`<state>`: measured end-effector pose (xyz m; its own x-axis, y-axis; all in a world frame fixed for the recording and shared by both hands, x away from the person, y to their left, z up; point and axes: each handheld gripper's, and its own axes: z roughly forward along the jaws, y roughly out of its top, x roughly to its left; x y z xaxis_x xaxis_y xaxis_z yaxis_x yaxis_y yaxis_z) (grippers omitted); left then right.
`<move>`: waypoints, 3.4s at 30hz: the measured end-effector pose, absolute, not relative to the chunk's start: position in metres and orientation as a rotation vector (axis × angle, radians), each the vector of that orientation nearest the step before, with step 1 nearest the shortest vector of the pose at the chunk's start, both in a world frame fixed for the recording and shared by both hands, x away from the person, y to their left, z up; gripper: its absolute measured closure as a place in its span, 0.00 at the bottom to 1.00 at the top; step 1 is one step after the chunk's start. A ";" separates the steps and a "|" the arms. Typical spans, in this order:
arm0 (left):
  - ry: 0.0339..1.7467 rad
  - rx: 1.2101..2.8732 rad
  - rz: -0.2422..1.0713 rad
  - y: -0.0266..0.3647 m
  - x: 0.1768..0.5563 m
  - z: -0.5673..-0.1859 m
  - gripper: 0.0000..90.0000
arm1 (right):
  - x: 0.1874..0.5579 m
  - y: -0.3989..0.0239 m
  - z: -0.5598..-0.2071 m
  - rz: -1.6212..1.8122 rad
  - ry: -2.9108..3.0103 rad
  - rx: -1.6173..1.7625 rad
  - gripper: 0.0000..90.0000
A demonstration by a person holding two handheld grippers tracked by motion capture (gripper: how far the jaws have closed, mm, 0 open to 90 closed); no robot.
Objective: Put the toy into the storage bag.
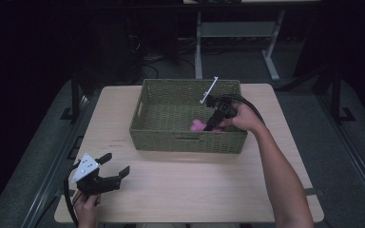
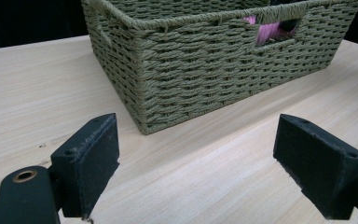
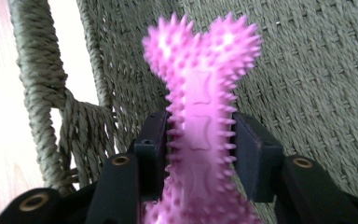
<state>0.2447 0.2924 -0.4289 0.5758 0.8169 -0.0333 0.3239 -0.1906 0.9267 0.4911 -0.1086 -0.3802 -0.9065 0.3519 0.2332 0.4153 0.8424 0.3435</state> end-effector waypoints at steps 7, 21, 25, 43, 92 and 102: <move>0.941 1.767 0.592 0.292 0.245 -0.429 0.15 | 0.490 -0.112 -0.374 -0.632 -2.847 -0.619 0.61; 0.942 1.768 0.588 0.292 0.245 -0.429 0.15 | 0.483 -0.119 -0.369 -0.640 -2.867 -0.628 0.57; 0.935 1.774 0.592 0.292 0.244 -0.429 0.15 | 0.480 -0.119 -0.364 -0.658 -2.870 -0.633 0.56; 0.941 1.776 0.586 0.292 0.245 -0.429 0.15 | 0.470 -0.124 -0.344 -0.730 -2.879 -0.654 0.44; 0.938 1.787 0.590 0.290 0.244 -0.430 0.15 | 0.398 -0.141 -0.313 -0.867 -2.970 -0.573 0.34; 0.941 1.786 0.594 0.290 0.243 -0.430 0.15 | 0.380 -0.144 -0.320 -0.880 -2.977 -0.538 0.33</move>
